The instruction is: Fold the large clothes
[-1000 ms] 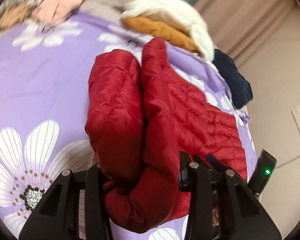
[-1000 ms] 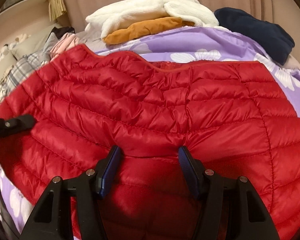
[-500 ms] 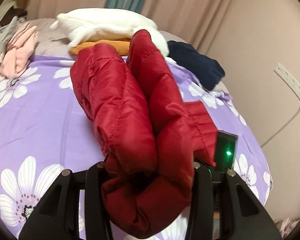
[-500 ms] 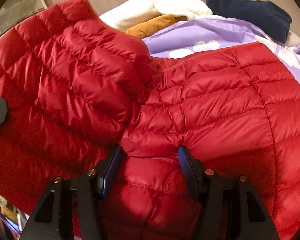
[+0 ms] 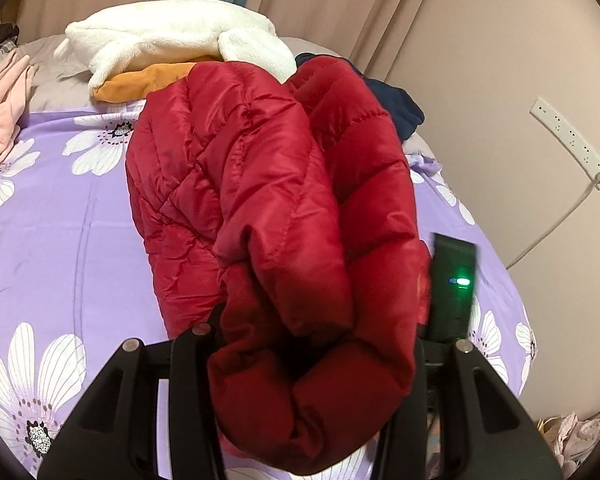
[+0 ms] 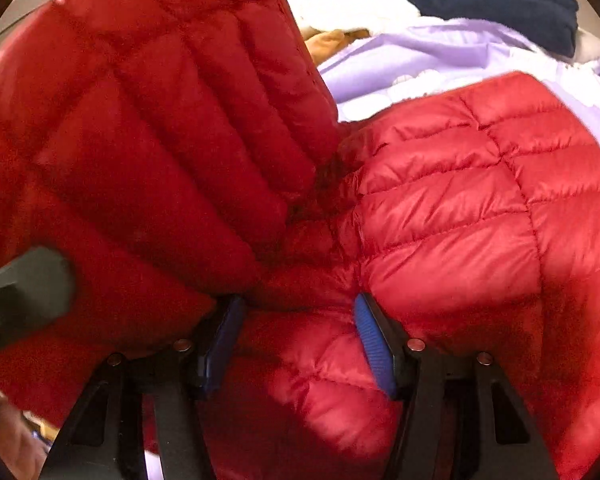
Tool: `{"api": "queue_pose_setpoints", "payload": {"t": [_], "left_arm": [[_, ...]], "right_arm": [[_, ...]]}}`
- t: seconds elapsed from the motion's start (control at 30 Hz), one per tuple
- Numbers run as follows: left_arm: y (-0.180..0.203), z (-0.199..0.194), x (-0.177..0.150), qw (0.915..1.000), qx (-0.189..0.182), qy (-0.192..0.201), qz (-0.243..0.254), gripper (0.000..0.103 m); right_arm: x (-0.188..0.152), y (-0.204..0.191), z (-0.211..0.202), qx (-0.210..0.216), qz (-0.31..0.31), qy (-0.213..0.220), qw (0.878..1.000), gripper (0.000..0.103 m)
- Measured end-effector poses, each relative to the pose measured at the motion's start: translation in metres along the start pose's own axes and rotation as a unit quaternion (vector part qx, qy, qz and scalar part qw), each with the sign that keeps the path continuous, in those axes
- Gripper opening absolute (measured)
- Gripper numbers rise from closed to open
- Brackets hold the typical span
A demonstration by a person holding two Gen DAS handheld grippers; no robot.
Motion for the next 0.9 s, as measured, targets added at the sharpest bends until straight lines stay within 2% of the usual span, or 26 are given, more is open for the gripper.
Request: {"api": "queue_pose_setpoints", "payload": {"t": [0.17,0.3,0.37,0.5,0.57,0.67,0.77,0.9], "left_arm": [[-0.002,0.003,-0.003,1.0,0.003,-0.006,-0.005,0.043],[-0.002,0.005,-0.003,1.0,0.005,-0.008,-0.003,0.043],[-0.003,0.006,-0.003,1.0,0.006,-0.007,-0.003,0.043],[-0.003,0.007,-0.003,1.0,0.006,-0.005,-0.006,0.043],[-0.004,0.007,-0.003,0.9999,0.004,-0.003,-0.009,0.043],[-0.002,0.008,-0.004,0.9999,0.002,-0.003,-0.01,0.043],[0.003,0.011,-0.004,1.0,0.002,-0.006,-0.006,0.043],[0.015,0.017,-0.003,0.9999,0.005,-0.01,0.011,0.043]], "right_arm": [[-0.004,0.002,-0.031,-0.015,-0.018,0.022,0.999,0.06],[-0.015,0.008,-0.063,-0.046,-0.034,0.041,0.998,0.06],[-0.02,0.017,-0.078,-0.075,-0.032,0.055,0.995,0.06],[-0.021,0.037,-0.099,-0.164,-0.024,0.082,0.983,0.06],[-0.015,0.057,-0.091,-0.182,-0.014,0.078,0.98,0.06],[-0.016,0.069,-0.08,-0.183,0.001,0.07,0.981,0.059],[-0.016,0.077,-0.06,-0.18,0.017,0.044,0.982,0.054],[-0.024,0.085,-0.053,-0.157,0.044,0.036,0.986,0.055]]}}
Point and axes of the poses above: each gripper's, at about its wrist camera, not at the fingertips, and z roughly the way its jaws point, y to its right, x to its top, the point moved 4 cm from there along z, roughly the way its jaws point, and after that the axes turned 9 degrees about -x, right-handed, at the moved point
